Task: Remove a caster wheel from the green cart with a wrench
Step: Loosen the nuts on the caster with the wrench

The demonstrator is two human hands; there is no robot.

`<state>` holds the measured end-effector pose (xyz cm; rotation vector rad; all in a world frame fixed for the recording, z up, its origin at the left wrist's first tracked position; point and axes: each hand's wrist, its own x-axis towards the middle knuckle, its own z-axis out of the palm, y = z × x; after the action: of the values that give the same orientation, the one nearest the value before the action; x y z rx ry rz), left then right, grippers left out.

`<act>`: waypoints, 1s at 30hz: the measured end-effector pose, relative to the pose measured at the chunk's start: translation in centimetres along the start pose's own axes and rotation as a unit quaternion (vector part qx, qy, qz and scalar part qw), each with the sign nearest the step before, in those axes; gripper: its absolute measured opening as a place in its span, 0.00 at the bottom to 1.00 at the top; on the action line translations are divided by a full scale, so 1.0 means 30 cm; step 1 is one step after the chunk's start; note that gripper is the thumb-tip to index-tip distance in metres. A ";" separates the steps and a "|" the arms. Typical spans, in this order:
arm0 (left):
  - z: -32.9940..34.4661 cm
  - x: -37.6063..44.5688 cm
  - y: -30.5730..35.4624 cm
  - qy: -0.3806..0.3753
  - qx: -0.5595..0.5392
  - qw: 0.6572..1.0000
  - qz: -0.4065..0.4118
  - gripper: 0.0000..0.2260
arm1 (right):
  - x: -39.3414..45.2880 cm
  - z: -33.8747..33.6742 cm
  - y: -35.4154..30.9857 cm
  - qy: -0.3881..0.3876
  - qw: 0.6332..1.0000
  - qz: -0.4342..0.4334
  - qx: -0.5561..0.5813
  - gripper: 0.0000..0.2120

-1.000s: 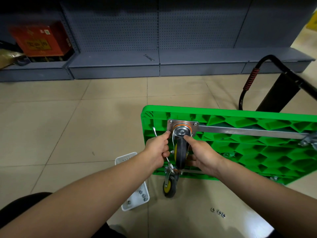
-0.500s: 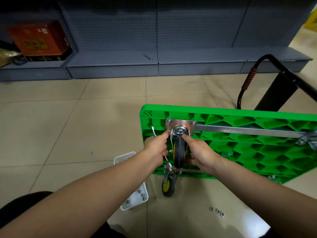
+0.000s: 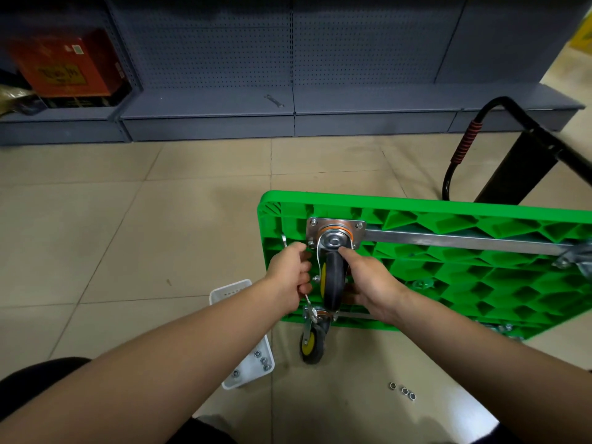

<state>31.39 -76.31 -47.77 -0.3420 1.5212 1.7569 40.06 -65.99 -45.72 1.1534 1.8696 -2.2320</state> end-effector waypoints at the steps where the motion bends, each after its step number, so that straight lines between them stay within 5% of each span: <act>1: -0.008 -0.008 0.005 0.001 0.014 1.000 -0.002 0.11 | 0.000 -0.003 -0.001 -0.004 1.000 -0.002 -0.002 0.17; 4: -0.067 -0.017 0.024 0.035 0.123 0.992 0.018 0.13 | -0.004 -0.014 -0.003 -0.017 1.000 0.002 -0.007 0.16; 6: -0.128 -0.019 0.054 0.049 0.304 0.947 0.089 0.10 | -0.007 -0.018 -0.005 -0.028 1.000 0.004 -0.004 0.16; 10: -0.233 -0.009 0.135 0.009 0.701 0.684 0.199 0.07 | -0.001 -0.015 -0.003 -0.022 1.000 -0.002 -0.006 0.15; 14: -0.241 -0.039 0.213 -0.033 0.795 0.560 0.233 0.08 | 0.001 -0.010 -0.001 -0.012 1.000 -0.003 -0.009 0.15; 21: -0.126 -0.101 0.275 0.032 0.844 0.438 0.306 0.07 | -0.006 -0.014 -0.002 -0.013 1.000 -0.011 -0.013 0.15; 30: -0.091 -0.138 0.307 0.084 0.868 0.365 0.325 0.04 | -0.004 -0.014 -0.002 -0.002 1.000 -0.010 -0.019 0.15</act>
<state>27.02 -80.28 -39.12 1.3426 2.8365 -0.4856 40.32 -65.65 -45.61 1.1304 1.9218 -2.1959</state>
